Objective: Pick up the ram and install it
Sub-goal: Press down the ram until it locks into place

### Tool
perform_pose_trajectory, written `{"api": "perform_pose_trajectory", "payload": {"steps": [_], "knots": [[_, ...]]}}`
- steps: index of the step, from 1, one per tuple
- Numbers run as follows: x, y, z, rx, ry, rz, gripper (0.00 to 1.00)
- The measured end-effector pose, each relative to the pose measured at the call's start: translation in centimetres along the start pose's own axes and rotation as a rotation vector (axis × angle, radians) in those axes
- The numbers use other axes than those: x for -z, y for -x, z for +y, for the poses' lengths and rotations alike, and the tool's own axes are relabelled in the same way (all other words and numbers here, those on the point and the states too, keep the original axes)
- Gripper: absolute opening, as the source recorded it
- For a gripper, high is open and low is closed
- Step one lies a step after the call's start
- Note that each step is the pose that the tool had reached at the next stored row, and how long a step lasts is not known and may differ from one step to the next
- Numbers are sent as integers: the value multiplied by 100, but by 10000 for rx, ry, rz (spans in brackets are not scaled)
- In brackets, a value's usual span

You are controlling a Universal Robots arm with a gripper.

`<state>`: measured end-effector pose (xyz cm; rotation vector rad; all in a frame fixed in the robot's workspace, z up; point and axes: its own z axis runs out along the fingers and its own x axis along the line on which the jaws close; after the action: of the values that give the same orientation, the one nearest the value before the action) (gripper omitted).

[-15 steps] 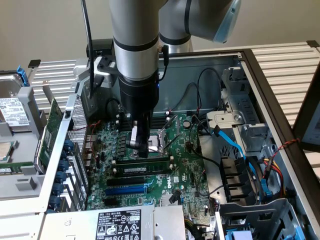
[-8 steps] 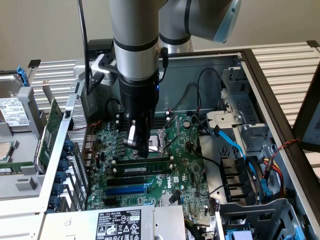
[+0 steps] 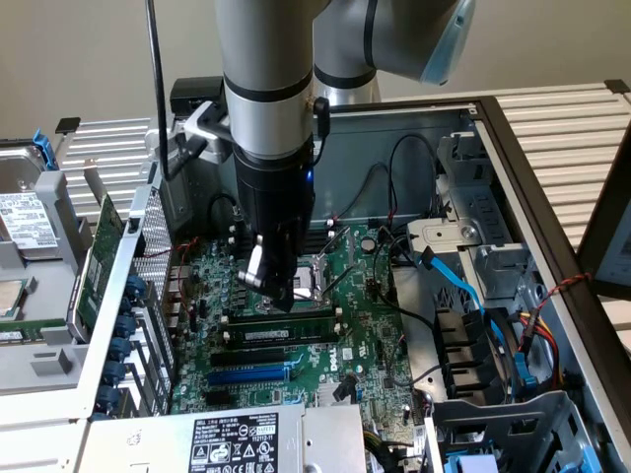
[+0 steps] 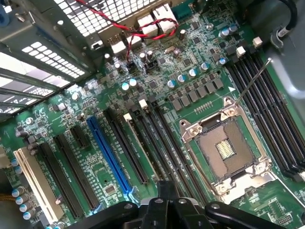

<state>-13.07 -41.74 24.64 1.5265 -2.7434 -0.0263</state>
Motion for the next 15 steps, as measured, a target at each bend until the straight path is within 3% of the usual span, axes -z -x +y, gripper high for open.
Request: {"api": "perform_pose_trajectory", "payload": {"steps": [15], "knots": [[-4,0,0,-2168,-14,-34,11]]}}
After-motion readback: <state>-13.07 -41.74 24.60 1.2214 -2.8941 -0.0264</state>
